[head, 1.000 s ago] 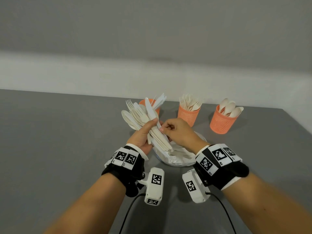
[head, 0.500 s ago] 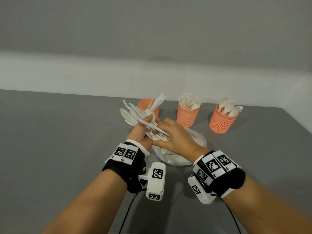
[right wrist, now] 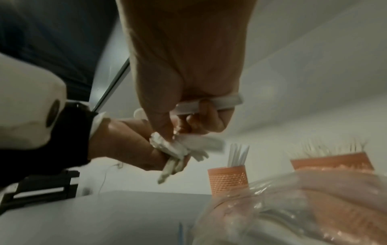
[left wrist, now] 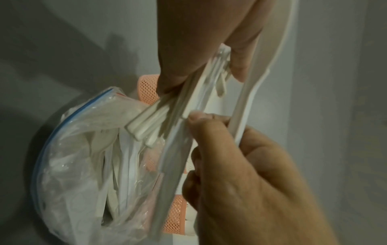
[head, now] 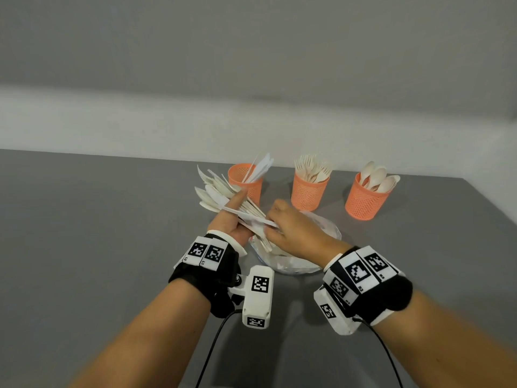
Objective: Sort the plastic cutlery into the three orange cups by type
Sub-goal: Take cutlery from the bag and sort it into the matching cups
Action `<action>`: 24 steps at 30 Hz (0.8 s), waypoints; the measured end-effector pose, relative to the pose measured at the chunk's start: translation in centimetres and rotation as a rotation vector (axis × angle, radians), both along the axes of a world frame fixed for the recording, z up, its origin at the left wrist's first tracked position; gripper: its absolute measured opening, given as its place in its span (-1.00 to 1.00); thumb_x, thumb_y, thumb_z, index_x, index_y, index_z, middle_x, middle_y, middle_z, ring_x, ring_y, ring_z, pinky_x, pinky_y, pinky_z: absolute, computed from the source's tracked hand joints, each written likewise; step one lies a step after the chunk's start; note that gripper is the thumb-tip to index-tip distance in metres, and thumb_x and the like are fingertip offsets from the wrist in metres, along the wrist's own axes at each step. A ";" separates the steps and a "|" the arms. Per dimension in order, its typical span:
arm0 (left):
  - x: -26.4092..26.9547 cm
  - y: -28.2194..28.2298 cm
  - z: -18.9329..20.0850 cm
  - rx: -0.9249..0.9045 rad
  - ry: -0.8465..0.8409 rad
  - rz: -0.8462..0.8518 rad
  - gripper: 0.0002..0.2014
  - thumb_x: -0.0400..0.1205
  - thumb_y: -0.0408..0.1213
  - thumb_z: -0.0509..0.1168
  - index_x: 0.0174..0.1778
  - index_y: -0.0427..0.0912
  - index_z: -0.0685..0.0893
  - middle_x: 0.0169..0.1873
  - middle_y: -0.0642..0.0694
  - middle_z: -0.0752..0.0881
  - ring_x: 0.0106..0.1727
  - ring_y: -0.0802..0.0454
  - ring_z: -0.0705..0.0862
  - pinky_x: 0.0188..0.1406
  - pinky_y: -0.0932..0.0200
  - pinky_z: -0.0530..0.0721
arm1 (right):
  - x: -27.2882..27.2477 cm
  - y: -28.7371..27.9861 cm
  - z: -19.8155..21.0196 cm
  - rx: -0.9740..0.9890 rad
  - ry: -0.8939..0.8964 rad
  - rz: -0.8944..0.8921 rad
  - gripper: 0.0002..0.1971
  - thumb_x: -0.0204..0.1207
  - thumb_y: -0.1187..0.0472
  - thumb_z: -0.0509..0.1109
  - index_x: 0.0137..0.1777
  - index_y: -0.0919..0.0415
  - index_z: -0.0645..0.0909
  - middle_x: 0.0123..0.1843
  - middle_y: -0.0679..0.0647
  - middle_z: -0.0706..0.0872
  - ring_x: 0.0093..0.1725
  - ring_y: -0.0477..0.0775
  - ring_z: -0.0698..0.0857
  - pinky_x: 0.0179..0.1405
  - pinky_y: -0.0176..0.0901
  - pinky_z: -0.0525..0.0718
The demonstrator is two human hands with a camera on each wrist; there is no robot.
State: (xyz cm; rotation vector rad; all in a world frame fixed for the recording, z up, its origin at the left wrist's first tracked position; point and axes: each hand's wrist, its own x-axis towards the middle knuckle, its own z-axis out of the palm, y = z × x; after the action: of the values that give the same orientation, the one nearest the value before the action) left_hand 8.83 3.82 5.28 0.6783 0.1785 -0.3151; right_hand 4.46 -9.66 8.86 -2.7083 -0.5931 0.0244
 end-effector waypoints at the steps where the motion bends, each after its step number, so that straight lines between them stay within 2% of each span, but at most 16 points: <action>1: 0.0 0.0 0.0 -0.011 0.016 0.011 -0.49 0.56 -0.25 0.33 0.43 -0.32 0.49 0.26 -0.31 0.59 0.32 -0.23 0.59 0.29 -0.18 0.59 | -0.2 -0.1 0.2 -0.012 0.006 0.007 -0.70 0.64 0.12 0.20 0.16 0.37 0.54 0.05 0.15 0.42 -0.12 0.01 0.37 -0.16 -0.15 0.31; 3: 0.4 0.2 -0.1 -0.014 0.060 0.033 -0.56 0.58 -0.26 0.31 0.37 -0.32 0.53 0.26 -0.32 0.59 0.30 -0.23 0.59 0.33 -0.20 0.54 | -0.4 -0.4 0.6 -0.026 0.016 0.036 -0.69 0.66 0.13 0.16 0.21 0.37 0.51 0.01 0.06 0.30 -0.13 0.01 0.36 -0.15 -0.14 0.30; 5: 0.7 0.2 0.1 0.002 0.101 0.059 -0.71 0.58 -0.26 0.29 0.18 -0.31 0.58 0.08 -0.32 0.63 0.11 -0.20 0.64 0.31 -0.19 0.53 | -0.2 -0.9 0.6 -0.058 0.025 0.047 -0.73 0.66 0.17 0.15 0.18 0.36 0.50 0.00 0.03 0.28 -0.15 0.05 0.39 -0.18 -0.07 0.36; 6: 0.7 0.2 0.2 0.008 0.113 0.063 -0.77 0.59 -0.25 0.28 0.09 -0.29 0.58 -0.02 -0.30 0.64 0.00 -0.19 0.65 0.25 -0.17 0.54 | -0.2 -1.1 0.5 -0.067 0.030 0.037 -0.75 0.66 0.17 0.13 0.13 0.35 0.49 -0.01 0.03 0.29 -0.17 0.09 0.42 -0.18 -0.02 0.42; 8: 0.8 0.0 0.4 0.010 0.123 0.054 -0.78 0.61 -0.23 0.24 0.09 -0.28 0.55 -0.14 -0.26 0.63 -0.12 -0.15 0.64 0.11 -0.10 0.59 | -0.1 -1.3 0.2 -0.064 0.028 0.009 -0.77 0.67 0.14 0.11 0.02 0.32 0.46 -0.04 0.04 0.32 -0.18 0.15 0.47 -0.15 0.07 0.49; 9: 0.8 0.0 0.4 0.016 0.128 0.059 -0.77 0.61 -0.23 0.24 0.11 -0.28 0.54 -0.16 -0.25 0.63 -0.13 -0.14 0.64 0.10 -0.09 0.60 | -0.2 -1.3 0.1 -0.056 0.028 0.001 -0.74 0.67 0.07 0.12 0.01 0.28 0.45 -0.05 0.02 0.34 -0.18 0.12 0.47 -0.16 0.05 0.48; 11: 0.9 0.0 0.3 0.020 0.127 0.088 -0.76 0.60 -0.26 0.25 0.13 -0.27 0.53 -0.19 -0.23 0.63 -0.13 -0.13 0.65 0.20 -0.11 0.58 | -0.4 -1.1 0.1 -0.069 0.025 0.006 -0.62 0.60 -0.12 0.19 0.12 0.22 0.48 -0.05 -0.03 0.38 -0.17 0.01 0.44 -0.19 -0.10 0.39; 12: 1.0 0.1 0.2 0.024 0.114 0.103 -0.77 0.60 -0.28 0.26 0.13 -0.27 0.53 -0.22 -0.21 0.64 -0.13 -0.11 0.66 0.25 -0.12 0.57 | -0.5 -1.0 0.1 -0.081 0.012 0.014 -0.58 0.57 -0.15 0.22 0.16 0.20 0.48 -0.05 -0.03 0.43 -0.15 -0.03 0.43 -0.20 -0.15 0.33; 13: 0.9 0.1 0.2 0.028 0.100 0.114 -0.80 0.59 -0.31 0.27 0.11 -0.26 0.54 -0.26 -0.19 0.65 -0.17 -0.09 0.67 0.22 -0.10 0.60 | -0.5 -0.9 0.1 -0.082 -0.005 0.018 -0.61 0.58 -0.12 0.23 0.19 0.18 0.49 -0.05 -0.01 0.49 -0.15 -0.04 0.42 -0.20 -0.18 0.30; 15: 0.9 0.2 0.4 0.032 0.084 0.119 -0.93 0.60 -0.34 0.26 -0.05 -0.25 0.57 -0.40 -0.15 0.67 -0.30 -0.05 0.70 0.00 -0.04 0.68 | -0.4 -1.0 0.2 -0.063 -0.008 0.004 -0.70 0.64 -0.03 0.19 0.18 0.16 0.52 -0.10 0.03 0.58 -0.17 -0.01 0.46 -0.22 -0.18 0.29; 17: 0.9 0.5 0.6 0.026 0.076 0.115 -0.96 0.61 -0.35 0.24 -0.13 -0.23 0.56 -0.41 -0.15 0.67 -0.27 -0.06 0.68 -0.05 -0.03 0.66 | -0.2 -1.7 0.1 -0.084 0.033 0.010 -0.71 0.67 0.00 0.14 0.19 0.17 0.52 -0.10 0.05 0.63 -0.13 0.09 0.56 -0.22 -0.13 0.38; 19: 1.0 0.9 0.5 0.036 0.088 0.142 -0.96 0.61 -0.36 0.24 -0.13 -0.24 0.55 -0.41 -0.16 0.69 -0.23 -0.07 0.67 -0.06 -0.02 0.67 | -0.1 -2.5 -0.3 -0.135 0.082 0.041 -0.67 0.68 0.00 0.09 0.32 0.13 0.48 0.08 0.09 0.70 0.04 0.14 0.63 -0.06 -0.05 0.52; 20: 1.2 1.1 0.3 0.048 0.103 0.160 -0.96 0.60 -0.37 0.26 -0.15 -0.23 0.55 -0.41 -0.15 0.69 -0.24 -0.06 0.67 -0.11 -0.01 0.67 | -0.1 -2.7 -0.5 -0.137 0.116 0.052 -0.66 0.69 0.02 0.08 0.38 0.11 0.44 0.13 0.10 0.70 0.06 0.12 0.63 0.00 -0.05 0.52; 21: 1.3 1.2 0.0 0.069 0.112 0.176 -0.96 0.59 -0.37 0.28 -0.17 -0.22 0.55 -0.39 -0.13 0.66 -0.26 -0.04 0.67 -0.15 0.01 0.67 | -0.1 -2.7 -0.7 -0.116 0.155 0.054 -0.67 0.70 0.07 0.08 0.40 0.10 0.41 0.11 0.12 0.69 0.00 0.09 0.62 -0.02 -0.08 0.50; 23: 1.6 1.1 -0.6 0.122 0.115 0.190 -0.94 0.55 -0.37 0.32 -0.18 -0.21 0.56 -0.34 -0.11 0.62 -0.29 -0.01 0.65 -0.22 0.06 0.68 | -0.1 -2.0 -1.3 -0.035 0.222 0.038 -0.73 0.69 0.19 0.07 0.34 0.17 0.40 -0.07 0.16 0.65 -0.20 0.05 0.58 -0.16 -0.13 0.46; 24: 1.8 1.0 -0.7 0.139 0.103 0.186 -0.94 0.54 -0.36 0.33 -0.17 -0.21 0.56 -0.34 -0.11 0.60 -0.30 0.00 0.65 -0.23 0.08 0.68 | -0.2 -1.6 -1.5 0.004 0.231 0.027 -0.75 0.67 0.24 0.07 0.29 0.21 0.40 -0.11 0.16 0.63 -0.22 0.08 0.57 -0.19 -0.11 0.47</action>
State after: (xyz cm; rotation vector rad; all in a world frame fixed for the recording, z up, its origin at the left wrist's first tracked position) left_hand 10.59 4.78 4.57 0.7775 0.3623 -0.1599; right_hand 4.27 -11.22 7.32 -2.6430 -0.5583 0.3373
